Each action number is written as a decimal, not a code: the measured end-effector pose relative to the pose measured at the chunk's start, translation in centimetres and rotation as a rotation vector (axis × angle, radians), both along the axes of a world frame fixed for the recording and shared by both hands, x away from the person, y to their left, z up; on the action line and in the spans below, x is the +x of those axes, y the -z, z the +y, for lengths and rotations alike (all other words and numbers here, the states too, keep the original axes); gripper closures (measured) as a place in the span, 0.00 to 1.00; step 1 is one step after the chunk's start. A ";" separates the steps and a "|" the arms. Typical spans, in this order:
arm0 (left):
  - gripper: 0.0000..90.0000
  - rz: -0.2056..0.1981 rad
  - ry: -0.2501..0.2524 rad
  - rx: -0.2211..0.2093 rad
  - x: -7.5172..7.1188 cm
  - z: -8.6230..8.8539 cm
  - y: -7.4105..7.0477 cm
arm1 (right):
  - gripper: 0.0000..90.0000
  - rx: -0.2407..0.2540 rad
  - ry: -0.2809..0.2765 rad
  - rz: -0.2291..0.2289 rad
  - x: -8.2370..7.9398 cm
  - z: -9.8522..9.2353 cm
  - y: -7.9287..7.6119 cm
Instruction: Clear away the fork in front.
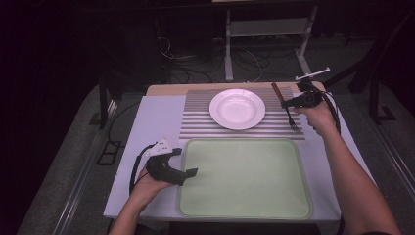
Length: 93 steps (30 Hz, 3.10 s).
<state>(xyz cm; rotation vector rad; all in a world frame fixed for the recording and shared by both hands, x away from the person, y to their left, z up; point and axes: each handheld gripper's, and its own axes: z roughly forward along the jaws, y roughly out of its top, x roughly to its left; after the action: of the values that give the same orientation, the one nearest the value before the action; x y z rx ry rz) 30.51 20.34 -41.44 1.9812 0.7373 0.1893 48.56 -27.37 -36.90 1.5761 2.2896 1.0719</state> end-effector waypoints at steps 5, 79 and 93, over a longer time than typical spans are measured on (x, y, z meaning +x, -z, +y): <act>0.00 -0.001 -0.002 0.003 0.0 -0.1 0.0 | 0.85 0.039 -0.034 -0.048 -2.1 0.0 -0.7; 0.00 -0.054 0.080 -0.106 3.4 -13.0 -4.6 | 0.85 0.171 -0.416 -0.246 -16.3 7.0 1.9; 0.26 -0.028 0.082 -0.151 3.3 -13.7 -4.4 | 0.85 0.185 -0.456 -0.265 -16.5 9.0 1.8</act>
<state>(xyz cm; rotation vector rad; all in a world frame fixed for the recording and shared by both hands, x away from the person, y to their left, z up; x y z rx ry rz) 33.79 6.67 -37.08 1.8569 0.6323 0.1093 32.01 -18.33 -38.65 0.8992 2.4727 1.5282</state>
